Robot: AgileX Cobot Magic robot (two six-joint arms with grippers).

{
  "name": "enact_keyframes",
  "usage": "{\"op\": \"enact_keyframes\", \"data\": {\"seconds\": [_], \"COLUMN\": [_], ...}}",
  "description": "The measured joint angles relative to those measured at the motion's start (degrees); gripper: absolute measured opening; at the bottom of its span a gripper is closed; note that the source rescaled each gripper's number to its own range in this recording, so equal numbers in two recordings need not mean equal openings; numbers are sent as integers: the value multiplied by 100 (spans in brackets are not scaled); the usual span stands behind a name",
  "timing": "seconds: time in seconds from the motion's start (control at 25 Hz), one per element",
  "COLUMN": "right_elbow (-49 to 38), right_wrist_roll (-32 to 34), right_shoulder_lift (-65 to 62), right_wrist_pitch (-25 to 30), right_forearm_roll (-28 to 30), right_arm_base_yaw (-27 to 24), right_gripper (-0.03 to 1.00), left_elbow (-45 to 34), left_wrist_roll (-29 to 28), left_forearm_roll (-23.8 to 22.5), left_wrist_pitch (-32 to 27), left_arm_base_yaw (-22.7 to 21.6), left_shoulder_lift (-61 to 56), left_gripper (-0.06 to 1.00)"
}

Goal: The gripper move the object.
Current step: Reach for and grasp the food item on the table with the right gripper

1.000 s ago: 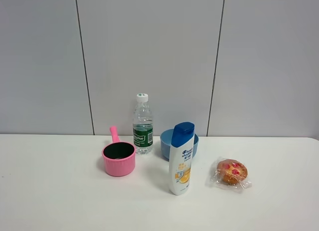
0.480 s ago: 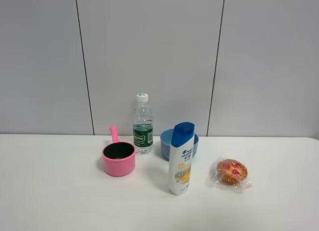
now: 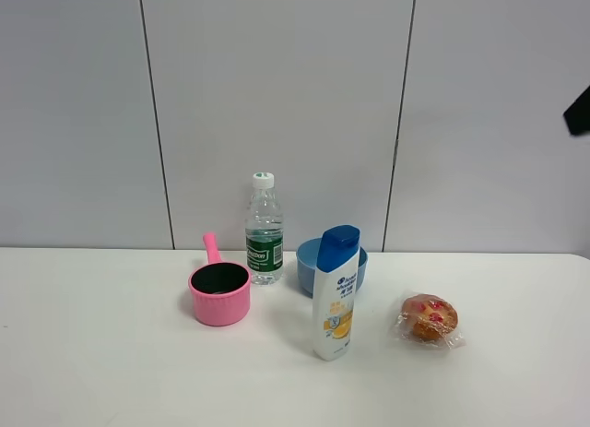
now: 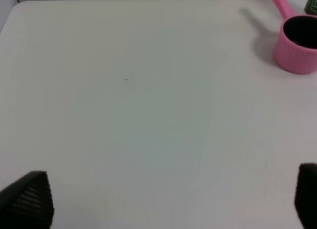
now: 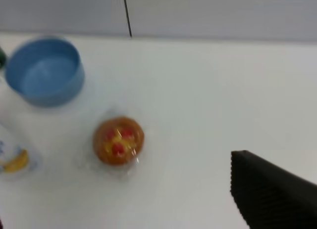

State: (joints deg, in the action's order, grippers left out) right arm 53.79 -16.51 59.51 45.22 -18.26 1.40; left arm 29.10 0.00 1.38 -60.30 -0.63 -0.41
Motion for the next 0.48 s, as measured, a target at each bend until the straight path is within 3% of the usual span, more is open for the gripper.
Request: {"op": "enact_keyframes", "data": {"seconds": [0.2,0.48], "right_elbow": [5,18], "right_wrist_roll": [499,1006], "right_shoulder_lift": [1177,2418], "right_wrist_pitch": [-172,-674], "right_forearm_roll": [223,379], "right_arm_base_yaw": [47,643], "right_gripper": [88,88], "left_elbow": [0,0], "left_wrist_roll": [0,0], "left_forearm_roll": [0,0], "left_wrist_pitch": [0,0], "left_arm_base_yaw": [0,0], "left_shoulder_lift": [0,0], "left_gripper": [100,100]}}
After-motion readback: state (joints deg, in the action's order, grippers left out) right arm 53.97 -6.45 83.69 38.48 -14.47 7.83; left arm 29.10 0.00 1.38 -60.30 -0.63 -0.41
